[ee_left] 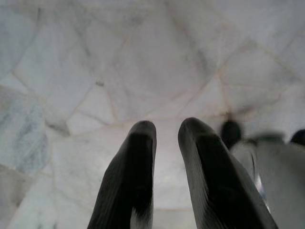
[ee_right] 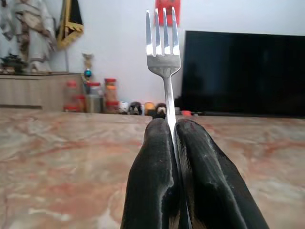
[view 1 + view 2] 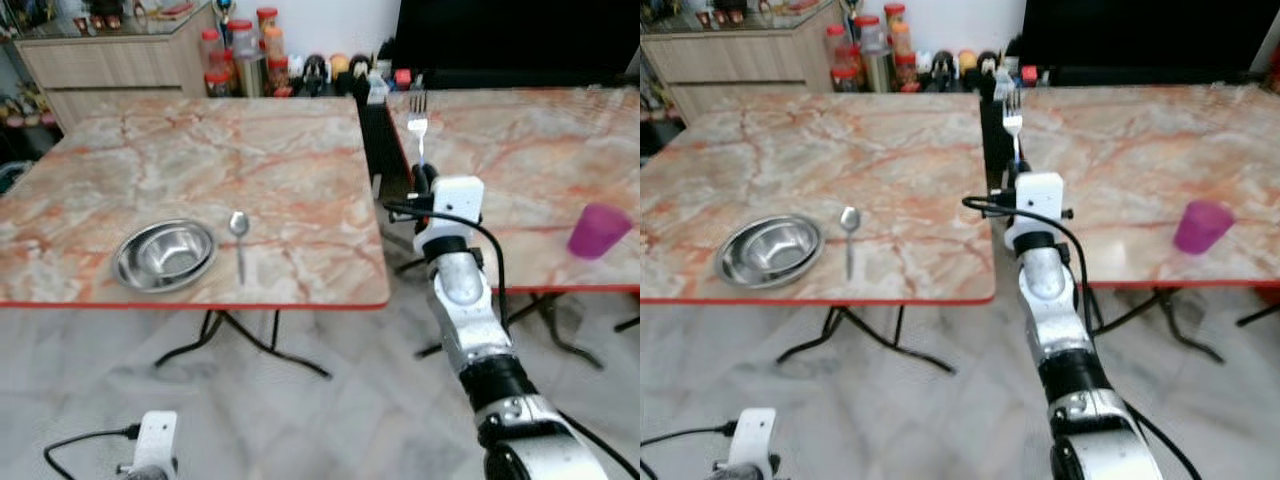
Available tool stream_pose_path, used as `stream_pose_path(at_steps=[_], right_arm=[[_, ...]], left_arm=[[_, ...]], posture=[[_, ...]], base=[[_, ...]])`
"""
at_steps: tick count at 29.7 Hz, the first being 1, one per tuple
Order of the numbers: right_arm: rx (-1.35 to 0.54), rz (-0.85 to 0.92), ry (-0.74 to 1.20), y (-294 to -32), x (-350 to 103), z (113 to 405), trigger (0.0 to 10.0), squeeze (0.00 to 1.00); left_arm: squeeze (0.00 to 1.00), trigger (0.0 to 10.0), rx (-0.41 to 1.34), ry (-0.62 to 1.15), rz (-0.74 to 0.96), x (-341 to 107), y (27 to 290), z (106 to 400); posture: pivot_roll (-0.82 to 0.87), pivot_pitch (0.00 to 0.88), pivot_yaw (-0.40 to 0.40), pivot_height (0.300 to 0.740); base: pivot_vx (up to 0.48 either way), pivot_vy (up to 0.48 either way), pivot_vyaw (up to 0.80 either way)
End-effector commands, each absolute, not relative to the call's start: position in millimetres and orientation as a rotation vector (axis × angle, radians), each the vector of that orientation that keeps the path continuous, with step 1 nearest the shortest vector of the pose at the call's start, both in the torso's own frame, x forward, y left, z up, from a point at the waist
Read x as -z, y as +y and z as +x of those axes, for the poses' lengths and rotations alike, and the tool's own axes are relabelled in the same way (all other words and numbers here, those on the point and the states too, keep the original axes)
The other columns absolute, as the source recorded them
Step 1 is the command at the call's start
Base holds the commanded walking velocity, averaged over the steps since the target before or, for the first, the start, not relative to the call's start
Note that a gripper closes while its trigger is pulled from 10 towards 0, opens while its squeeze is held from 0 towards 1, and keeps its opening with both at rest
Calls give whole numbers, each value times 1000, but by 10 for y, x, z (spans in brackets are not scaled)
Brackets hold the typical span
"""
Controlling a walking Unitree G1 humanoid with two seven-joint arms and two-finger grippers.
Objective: Setting the table
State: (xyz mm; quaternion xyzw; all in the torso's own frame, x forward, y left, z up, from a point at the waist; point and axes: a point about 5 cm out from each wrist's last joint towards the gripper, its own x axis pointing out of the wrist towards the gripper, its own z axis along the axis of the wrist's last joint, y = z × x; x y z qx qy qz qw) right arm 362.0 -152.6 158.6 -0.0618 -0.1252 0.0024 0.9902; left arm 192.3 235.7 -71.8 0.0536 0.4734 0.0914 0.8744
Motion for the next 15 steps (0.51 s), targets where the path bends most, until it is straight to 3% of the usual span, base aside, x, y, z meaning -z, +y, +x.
stream_pose_path(at_steps=[1,9,15], right_arm=[[-22,-113,-279,-1460,-1680,3650,10000,0],[-25,-116,-259,-1459,-1640,3654,10000,0],[-25,-114,-247,-1464,-1614,3653,10000,0]], left_arm=[[0,10000,-201,975,116,695,2384,1952],[0,10000,-200,973,116,695,2380,1953],[0,10000,-194,967,116,692,2379,1958]], posture=[[40,0,-9,740],[42,0,-11,740],[44,0,-9,740]], base=[[0,480,0],[0,457,0],[0,0,0]])
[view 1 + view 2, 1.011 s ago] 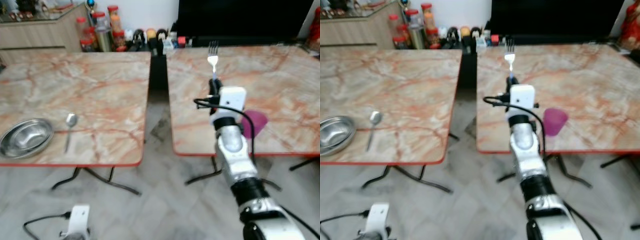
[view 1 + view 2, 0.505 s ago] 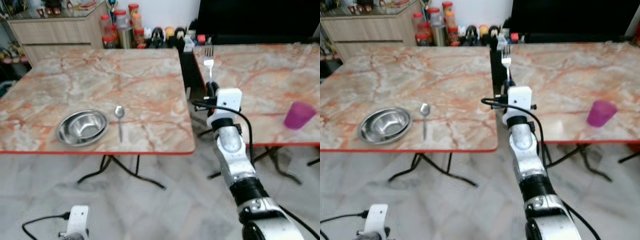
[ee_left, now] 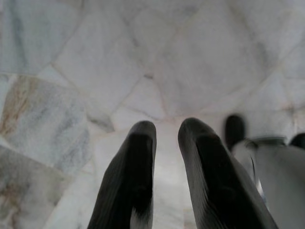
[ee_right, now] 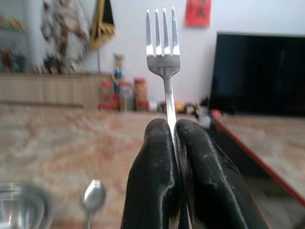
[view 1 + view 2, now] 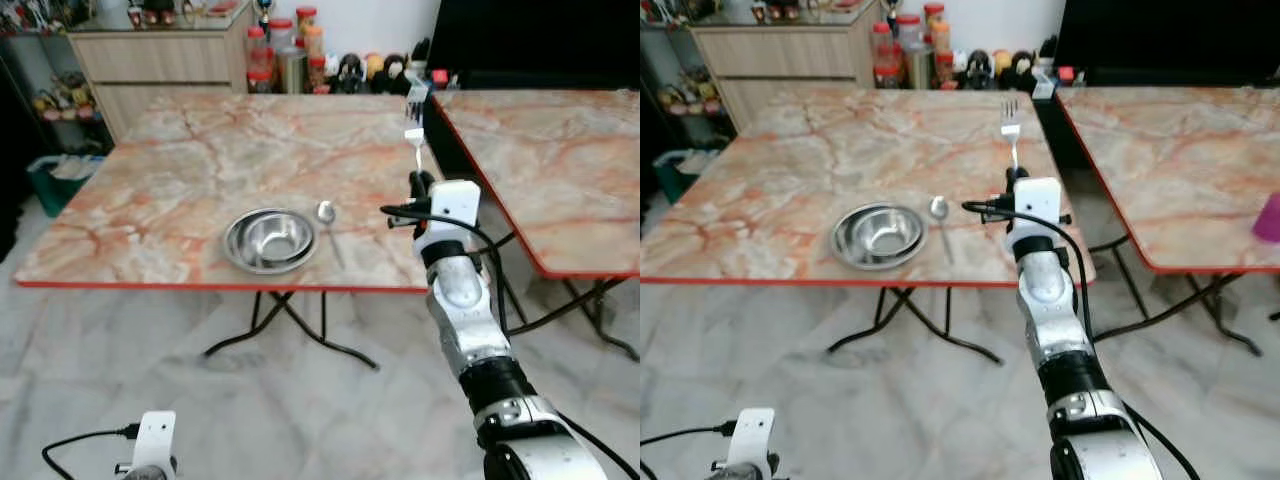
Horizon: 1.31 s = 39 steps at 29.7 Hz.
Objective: Setting the table
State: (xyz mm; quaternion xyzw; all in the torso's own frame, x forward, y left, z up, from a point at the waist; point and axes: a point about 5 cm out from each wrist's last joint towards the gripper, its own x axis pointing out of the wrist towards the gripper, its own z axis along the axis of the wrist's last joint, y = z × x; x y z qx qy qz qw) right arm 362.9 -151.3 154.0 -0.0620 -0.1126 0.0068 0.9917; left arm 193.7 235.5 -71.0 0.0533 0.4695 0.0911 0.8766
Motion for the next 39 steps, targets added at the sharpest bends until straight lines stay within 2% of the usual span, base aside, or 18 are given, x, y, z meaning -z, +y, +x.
stream_pose_path(at_steps=[1,10,19,39], right_arm=[[-25,-114,-245,-1463,-1609,3652,10000,0],[-23,-112,-222,-1461,-1567,3655,10000,0],[18,-80,-144,-1537,-1426,3649,10000,0],[-25,-74,42,-1551,-1022,3544,10000,0]], left_arm=[[0,10000,-193,965,116,691,2380,1958],[0,10000,-195,958,111,688,2382,1962],[0,10000,-195,961,118,688,2385,1961],[0,10000,-192,964,122,687,2387,1962]], posture=[[44,0,-9,740],[47,0,-7,740],[45,0,-7,740],[43,0,-7,740]], base=[[0,0,0],[0,0,0],[263,0,0],[301,0,0]])
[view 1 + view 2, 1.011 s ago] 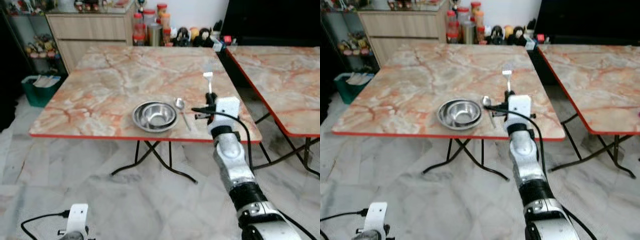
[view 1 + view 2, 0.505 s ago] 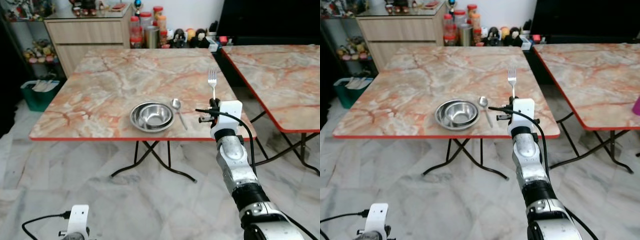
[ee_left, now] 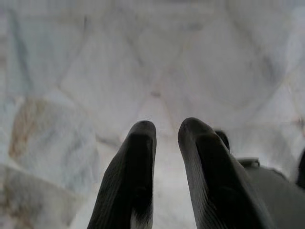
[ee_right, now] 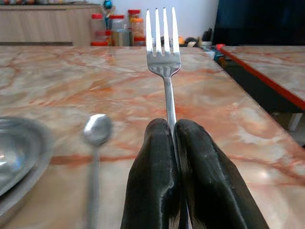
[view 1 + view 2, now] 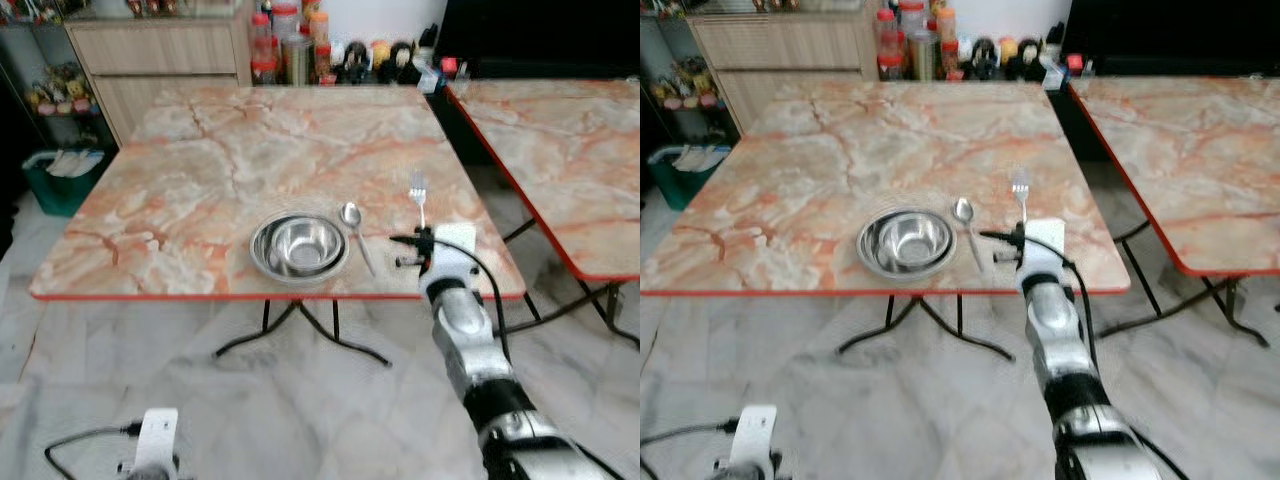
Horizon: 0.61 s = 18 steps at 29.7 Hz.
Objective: Setting the table
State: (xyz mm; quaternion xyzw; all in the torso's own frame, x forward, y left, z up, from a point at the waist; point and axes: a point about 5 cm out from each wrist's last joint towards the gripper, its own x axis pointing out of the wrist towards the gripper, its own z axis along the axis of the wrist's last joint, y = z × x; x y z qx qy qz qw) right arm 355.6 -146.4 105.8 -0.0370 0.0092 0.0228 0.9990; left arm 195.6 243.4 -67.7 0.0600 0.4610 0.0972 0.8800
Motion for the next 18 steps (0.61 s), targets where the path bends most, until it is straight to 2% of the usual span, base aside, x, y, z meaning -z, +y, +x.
stream_pose_path(at_steps=[1,10,18], right_arm=[[-27,-72,46,-1549,-1016,3544,10000,0],[-59,-83,81,-1515,-957,3526,10000,0],[-120,-95,114,-1449,-906,3507,10000,0]], left_arm=[[0,10000,-191,964,122,687,2387,1962],[0,10000,-189,964,122,687,2387,1961],[0,10000,-190,964,123,687,2385,1963]], posture=[[43,0,-7,740],[41,0,-8,740],[41,0,-8,740]], base=[[416,0,0],[331,0,0],[413,0,0]])
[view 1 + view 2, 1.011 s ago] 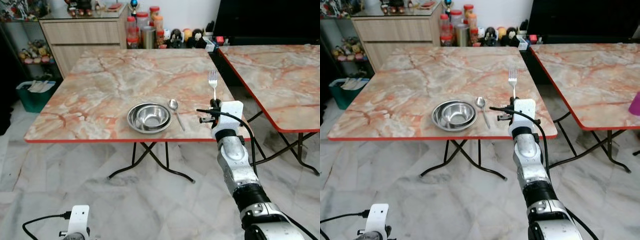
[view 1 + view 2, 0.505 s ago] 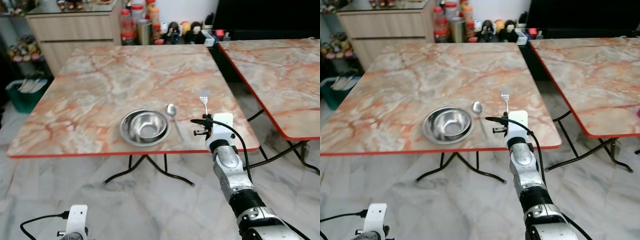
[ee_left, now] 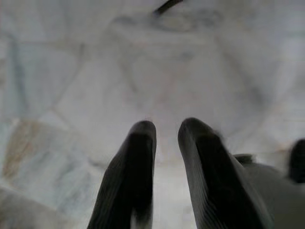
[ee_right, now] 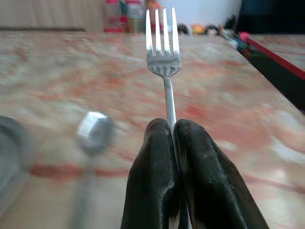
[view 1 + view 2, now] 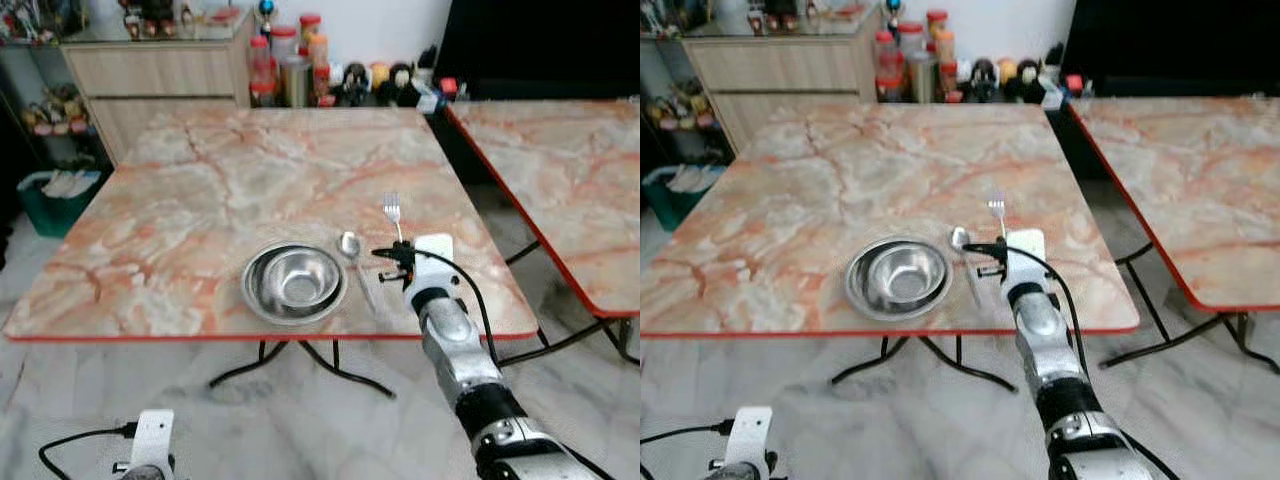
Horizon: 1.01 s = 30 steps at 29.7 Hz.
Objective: Setting the table
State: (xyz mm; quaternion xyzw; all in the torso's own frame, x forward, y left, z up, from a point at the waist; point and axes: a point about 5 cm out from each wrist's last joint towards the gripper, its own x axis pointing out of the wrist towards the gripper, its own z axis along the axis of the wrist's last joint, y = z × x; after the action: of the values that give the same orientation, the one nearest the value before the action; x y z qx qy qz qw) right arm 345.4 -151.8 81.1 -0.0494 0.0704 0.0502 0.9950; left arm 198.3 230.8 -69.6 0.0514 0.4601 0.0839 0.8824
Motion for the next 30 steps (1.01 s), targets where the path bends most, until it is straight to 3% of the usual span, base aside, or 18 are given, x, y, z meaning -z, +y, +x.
stream_pose_path(at_steps=[1,15,30], right_arm=[[-120,-98,118,-1446,-897,3504,10000,0],[-138,-96,160,-1432,-824,3478,10000,0],[-132,-117,326,-1398,-772,3456,10000,0]], left_arm=[[0,10000,-190,964,123,687,2385,1963],[0,10000,-191,964,123,688,2385,1962],[0,10000,-189,963,118,688,2384,1961]], posture=[[41,0,-8,740],[40,0,-9,740],[44,0,-12,740]], base=[[412,0,0],[396,0,0],[0,0,0]])
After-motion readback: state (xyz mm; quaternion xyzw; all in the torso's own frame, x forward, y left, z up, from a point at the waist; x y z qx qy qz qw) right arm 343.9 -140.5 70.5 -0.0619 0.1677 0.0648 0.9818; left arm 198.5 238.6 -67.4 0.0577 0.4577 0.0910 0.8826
